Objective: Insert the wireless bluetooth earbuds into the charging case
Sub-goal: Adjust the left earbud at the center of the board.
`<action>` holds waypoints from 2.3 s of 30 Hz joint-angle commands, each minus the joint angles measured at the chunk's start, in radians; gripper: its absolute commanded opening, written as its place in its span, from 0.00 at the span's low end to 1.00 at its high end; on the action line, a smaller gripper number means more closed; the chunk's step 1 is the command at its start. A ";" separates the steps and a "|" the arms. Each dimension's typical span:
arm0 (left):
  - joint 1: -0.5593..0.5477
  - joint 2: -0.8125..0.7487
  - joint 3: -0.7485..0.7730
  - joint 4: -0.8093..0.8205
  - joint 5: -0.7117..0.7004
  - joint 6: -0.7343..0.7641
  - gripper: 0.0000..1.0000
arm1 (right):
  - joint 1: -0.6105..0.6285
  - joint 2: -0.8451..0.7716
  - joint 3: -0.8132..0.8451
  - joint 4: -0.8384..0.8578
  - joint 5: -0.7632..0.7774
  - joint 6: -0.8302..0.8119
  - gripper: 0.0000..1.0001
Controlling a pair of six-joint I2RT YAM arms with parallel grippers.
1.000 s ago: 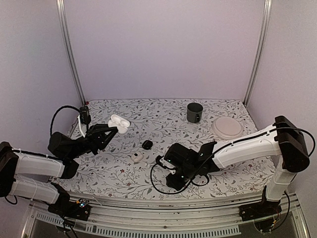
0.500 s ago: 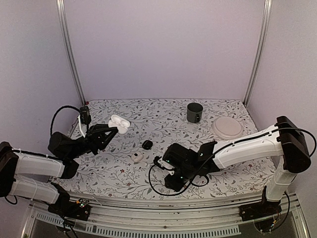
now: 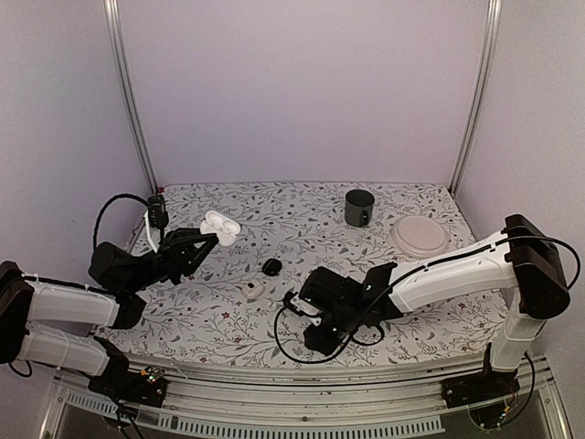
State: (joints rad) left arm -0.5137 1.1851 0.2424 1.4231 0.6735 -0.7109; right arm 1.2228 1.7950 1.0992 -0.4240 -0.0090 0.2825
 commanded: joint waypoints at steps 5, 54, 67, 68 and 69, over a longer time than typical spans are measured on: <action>0.010 0.005 0.023 0.005 0.014 -0.005 0.00 | -0.005 0.041 -0.005 -0.003 0.004 -0.023 0.29; 0.029 0.071 0.033 0.057 0.057 -0.040 0.00 | -0.111 0.009 -0.009 0.027 0.009 -0.019 0.04; 0.029 0.170 0.065 0.081 0.080 -0.040 0.00 | -0.201 -0.026 -0.030 0.103 -0.102 -0.020 0.03; 0.028 0.170 0.066 0.080 0.080 -0.041 0.00 | -0.211 -0.024 -0.027 0.106 -0.117 -0.017 0.03; 0.028 0.169 0.067 0.077 0.083 -0.041 0.00 | -0.222 -0.023 -0.025 0.107 -0.132 -0.011 0.03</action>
State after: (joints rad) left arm -0.4957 1.3476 0.2810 1.4616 0.7376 -0.7467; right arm 1.0298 1.7802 1.0664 -0.3504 -0.0746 0.2516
